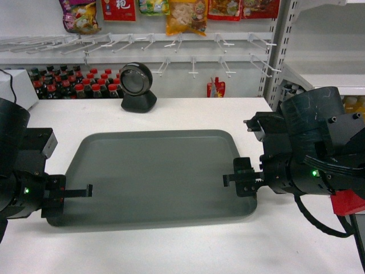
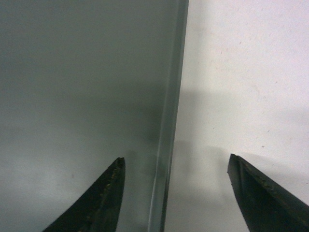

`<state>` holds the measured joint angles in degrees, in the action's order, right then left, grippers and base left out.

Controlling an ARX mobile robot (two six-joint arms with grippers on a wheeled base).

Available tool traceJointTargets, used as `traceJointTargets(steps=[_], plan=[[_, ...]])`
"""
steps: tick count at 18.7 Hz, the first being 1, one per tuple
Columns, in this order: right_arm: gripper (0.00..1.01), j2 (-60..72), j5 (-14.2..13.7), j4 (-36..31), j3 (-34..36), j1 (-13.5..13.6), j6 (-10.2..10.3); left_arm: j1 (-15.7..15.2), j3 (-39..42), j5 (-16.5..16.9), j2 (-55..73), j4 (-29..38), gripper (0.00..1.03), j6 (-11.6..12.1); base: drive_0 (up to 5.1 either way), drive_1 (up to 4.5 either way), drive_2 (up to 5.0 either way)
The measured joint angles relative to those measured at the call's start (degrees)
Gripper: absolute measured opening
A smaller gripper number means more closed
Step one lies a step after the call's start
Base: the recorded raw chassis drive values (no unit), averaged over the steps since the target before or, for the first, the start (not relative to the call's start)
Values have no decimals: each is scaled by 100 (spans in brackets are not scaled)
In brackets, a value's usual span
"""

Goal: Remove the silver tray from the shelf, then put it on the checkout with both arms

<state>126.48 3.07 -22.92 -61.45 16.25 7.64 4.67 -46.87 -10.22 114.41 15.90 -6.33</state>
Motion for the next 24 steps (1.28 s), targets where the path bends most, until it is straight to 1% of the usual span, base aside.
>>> traceJointTargets(steps=[2,3,4,5,6,7,8,9,10,12,13,14,15,16,17,20,21,22,24], plan=[[82,-339,0,-275,138,-168,114,-44,66,219,-350,120,41,76,0,0,0],[93,-695,136,-509,293,-352,291,-52,160,247,-726,262,50,120,0,0,0],[100,-1200,319,-778,551,-570,442,-48,280,271,-1388,243,61,92,0,0,0],[97,-1891,586,-1099,953,-782,459,-4,490,328,-2223,260,72,-59,0,0,0],[95,-2723,450,-1788,1473,-911,404,160,822,168,-3296,420,85,-334,0,0,0],[83,-3241,-442,-2924,1930,-874,-4,219,1215,334,-3985,1493,84,-330,0,0,0],[70,-3585,-896,-3491,2461,-872,-326,175,1676,452,-4304,2529,72,37,0,0,0],[57,-3696,-949,-3611,2981,-949,-505,63,2168,481,-4439,3010,59,284,0,0,0],[42,-3838,-922,-3609,3512,-1036,-610,-31,2649,505,-4483,3080,44,411,0,0,0],[16,-4575,-802,-3740,4096,-1115,-662,-72,3104,647,-5066,3180,19,529,0,0,0],[3,-4905,-756,-3746,4336,-1187,-673,-306,3272,942,-5372,3176,6,533,0,0,0],[2,-5178,-715,-3648,4658,-1250,-717,-487,3519,953,-5602,3073,2,531,0,0,0],[2,-5563,-358,-3543,5034,-1460,-728,-470,3825,1019,-5945,2885,1,533,0,0,0],[2,-5670,-330,-3856,5268,-1641,-726,-461,3952,1021,-6275,2785,1,533,0,0,0],[2,-5945,-323,-3580,5519,-1659,-728,-461,4054,1023,-6579,2640,1,533,0,0,0],[2,-7027,-317,-2929,5786,-1652,-728,-461,4354,1021,-7333,2100,1,533,0,0,0],[2,-7305,-317,-2675,5873,-1652,-728,-461,4529,1021,-7331,2492,1,533,0,0,0],[2,-7659,-317,-2378,5952,-1652,-728,-461,4625,1021,-7523,2100,1,533,0,0,0],[2,-8935,-317,-1314,6070,-1652,-726,-461,4625,1023,-8644,1152,1,533,0,0,0]])
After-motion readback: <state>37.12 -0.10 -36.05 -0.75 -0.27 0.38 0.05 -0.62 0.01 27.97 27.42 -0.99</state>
